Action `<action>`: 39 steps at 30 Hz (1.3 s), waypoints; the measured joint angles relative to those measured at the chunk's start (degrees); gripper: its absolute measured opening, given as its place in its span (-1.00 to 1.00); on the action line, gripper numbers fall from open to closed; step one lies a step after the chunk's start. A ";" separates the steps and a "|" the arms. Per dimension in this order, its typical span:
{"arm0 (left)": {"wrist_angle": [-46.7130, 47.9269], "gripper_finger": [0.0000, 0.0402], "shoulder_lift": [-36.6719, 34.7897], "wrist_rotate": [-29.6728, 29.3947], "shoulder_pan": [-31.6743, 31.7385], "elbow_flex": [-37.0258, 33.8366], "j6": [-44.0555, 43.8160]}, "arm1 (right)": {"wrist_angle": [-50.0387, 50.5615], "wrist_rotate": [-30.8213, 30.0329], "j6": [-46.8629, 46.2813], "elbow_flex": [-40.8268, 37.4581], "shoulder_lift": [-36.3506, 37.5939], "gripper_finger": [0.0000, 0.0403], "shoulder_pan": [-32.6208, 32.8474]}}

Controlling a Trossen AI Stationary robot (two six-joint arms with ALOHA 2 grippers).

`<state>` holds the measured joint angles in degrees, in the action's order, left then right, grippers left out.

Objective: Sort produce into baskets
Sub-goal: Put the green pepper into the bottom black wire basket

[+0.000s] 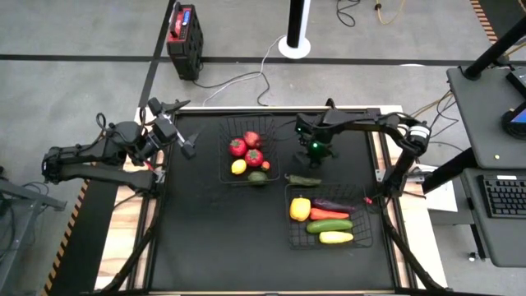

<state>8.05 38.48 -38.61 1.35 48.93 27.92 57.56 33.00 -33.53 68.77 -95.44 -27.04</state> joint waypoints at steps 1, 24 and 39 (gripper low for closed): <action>0.02 0.80 0.00 0.00 0.01 0.00 0.11 | 0.01 -0.06 -0.88 -0.02 -0.01 -0.96 -0.27; 0.05 0.80 -1.53 -4.92 0.00 0.00 2.69 | -1.29 1.99 -6.57 -6.67 -0.04 -0.95 -4.12; 0.11 0.80 -2.75 -4.90 0.00 0.00 2.93 | -3.84 3.11 -8.71 -7.85 -0.04 -0.95 -4.11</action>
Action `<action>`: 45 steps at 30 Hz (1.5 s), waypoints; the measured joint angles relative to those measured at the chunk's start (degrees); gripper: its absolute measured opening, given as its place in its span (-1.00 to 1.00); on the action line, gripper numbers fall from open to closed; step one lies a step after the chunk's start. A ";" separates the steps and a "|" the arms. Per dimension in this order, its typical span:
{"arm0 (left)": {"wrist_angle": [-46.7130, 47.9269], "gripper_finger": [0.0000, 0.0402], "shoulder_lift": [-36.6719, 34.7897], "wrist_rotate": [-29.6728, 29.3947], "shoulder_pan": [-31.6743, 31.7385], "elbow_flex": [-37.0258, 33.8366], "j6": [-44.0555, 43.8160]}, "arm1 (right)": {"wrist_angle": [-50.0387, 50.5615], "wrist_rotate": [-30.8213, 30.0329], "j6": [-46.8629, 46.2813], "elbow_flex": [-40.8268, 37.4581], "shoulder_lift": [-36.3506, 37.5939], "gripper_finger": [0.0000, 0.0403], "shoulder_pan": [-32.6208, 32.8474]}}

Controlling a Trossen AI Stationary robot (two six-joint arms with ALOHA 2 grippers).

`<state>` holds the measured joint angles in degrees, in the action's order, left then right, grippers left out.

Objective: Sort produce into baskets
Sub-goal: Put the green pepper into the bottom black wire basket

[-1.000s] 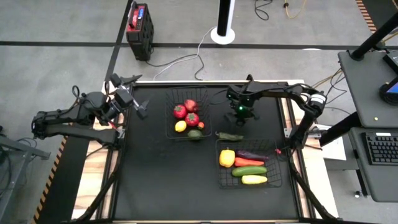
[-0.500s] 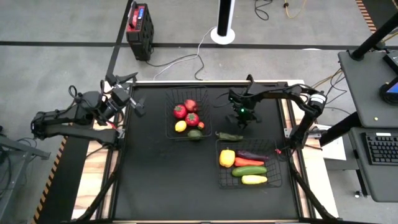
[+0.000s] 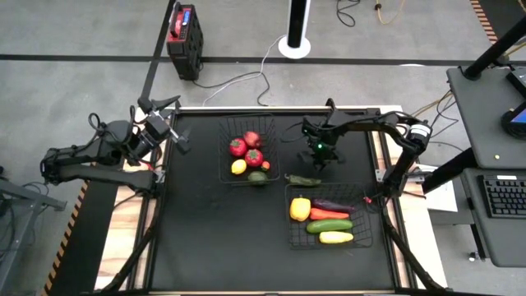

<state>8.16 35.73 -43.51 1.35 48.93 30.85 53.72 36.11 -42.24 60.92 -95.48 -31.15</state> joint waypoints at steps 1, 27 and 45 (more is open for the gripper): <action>0.00 0.80 0.02 -0.01 -0.01 0.00 0.00 | -0.67 0.06 -0.43 -0.29 0.00 -0.95 0.07; 0.00 0.80 0.02 -0.04 0.01 0.00 0.17 | -14.80 6.63 -3.47 -3.12 -3.45 -0.95 1.33; 0.04 0.80 0.02 -0.05 0.00 0.00 0.07 | -15.10 7.87 -1.66 1.33 -3.93 -0.95 2.78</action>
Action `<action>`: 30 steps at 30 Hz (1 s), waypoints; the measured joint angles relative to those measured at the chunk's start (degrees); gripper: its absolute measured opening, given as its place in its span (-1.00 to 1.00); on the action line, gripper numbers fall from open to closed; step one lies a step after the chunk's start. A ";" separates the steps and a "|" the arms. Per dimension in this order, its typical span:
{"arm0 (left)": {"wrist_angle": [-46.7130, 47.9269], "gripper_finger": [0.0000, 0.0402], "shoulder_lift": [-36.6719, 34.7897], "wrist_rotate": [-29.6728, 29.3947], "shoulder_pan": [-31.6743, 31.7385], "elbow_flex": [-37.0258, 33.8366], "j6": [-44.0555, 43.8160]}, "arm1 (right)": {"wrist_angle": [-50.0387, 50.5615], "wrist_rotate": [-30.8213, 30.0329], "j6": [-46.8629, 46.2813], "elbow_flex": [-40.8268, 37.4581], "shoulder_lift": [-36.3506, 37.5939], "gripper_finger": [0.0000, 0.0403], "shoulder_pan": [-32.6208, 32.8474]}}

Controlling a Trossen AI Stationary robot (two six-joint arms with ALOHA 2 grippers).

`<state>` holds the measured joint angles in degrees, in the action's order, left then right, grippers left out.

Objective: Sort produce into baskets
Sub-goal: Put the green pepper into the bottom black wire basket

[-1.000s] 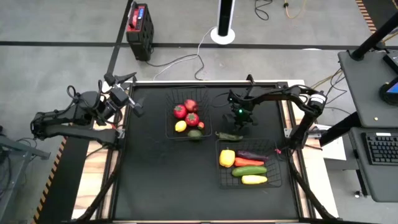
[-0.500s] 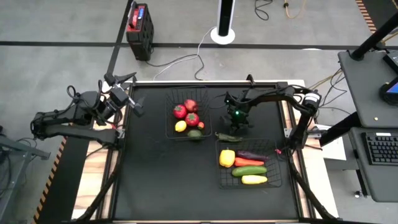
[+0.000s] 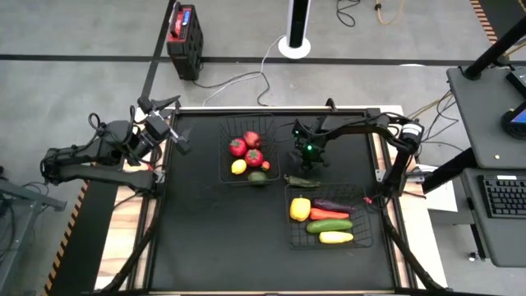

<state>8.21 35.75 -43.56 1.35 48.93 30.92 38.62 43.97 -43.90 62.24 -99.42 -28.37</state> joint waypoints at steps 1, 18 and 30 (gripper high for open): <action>0.00 0.80 0.00 -0.02 0.01 0.00 -0.04 | 0.03 0.02 0.18 -0.11 0.00 -0.95 0.21; 0.11 0.80 0.00 -0.01 0.01 0.00 -0.08 | -0.11 -0.18 1.46 -0.47 0.00 -0.95 2.10; 0.09 0.80 0.00 -0.01 -0.01 0.00 -0.09 | -0.45 -2.56 1.90 -1.92 0.00 -0.95 2.26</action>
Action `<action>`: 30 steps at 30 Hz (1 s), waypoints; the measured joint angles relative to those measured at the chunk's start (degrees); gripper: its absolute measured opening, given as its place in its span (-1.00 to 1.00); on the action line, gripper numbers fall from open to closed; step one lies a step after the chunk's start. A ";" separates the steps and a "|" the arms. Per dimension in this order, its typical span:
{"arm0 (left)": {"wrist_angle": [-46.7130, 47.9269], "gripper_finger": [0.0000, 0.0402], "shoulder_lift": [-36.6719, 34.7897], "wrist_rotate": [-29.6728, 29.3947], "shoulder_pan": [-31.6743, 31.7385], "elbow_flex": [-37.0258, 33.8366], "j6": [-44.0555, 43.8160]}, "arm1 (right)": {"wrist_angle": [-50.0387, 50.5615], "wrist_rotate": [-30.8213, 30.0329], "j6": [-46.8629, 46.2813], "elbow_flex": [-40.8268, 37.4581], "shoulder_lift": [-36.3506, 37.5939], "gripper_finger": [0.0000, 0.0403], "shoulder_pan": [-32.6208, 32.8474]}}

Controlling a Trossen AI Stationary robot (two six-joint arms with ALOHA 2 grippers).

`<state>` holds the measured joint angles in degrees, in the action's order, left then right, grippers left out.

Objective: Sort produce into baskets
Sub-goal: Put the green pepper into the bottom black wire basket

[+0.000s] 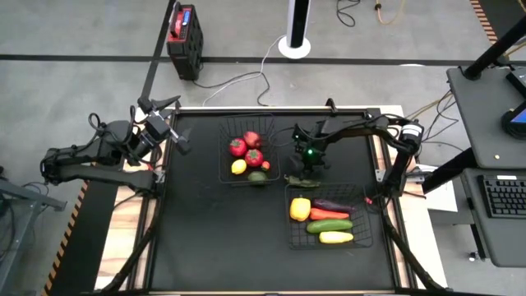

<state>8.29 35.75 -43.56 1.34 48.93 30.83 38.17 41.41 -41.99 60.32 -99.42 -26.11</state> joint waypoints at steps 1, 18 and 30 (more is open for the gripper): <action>0.03 0.80 0.00 0.00 0.00 0.00 0.00 | -0.03 -0.18 0.02 -0.12 0.00 -0.95 0.00; 0.26 0.80 0.00 -0.01 0.02 0.00 -0.13 | 10.01 -10.70 6.98 8.94 4.57 -0.95 -8.37; 0.33 0.80 0.00 -0.03 0.00 0.00 0.11 | 12.42 -29.91 28.25 12.12 5.84 -0.94 -7.66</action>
<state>8.62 35.75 -43.59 1.34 48.93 30.94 50.59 11.50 -13.74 72.44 -93.57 -33.77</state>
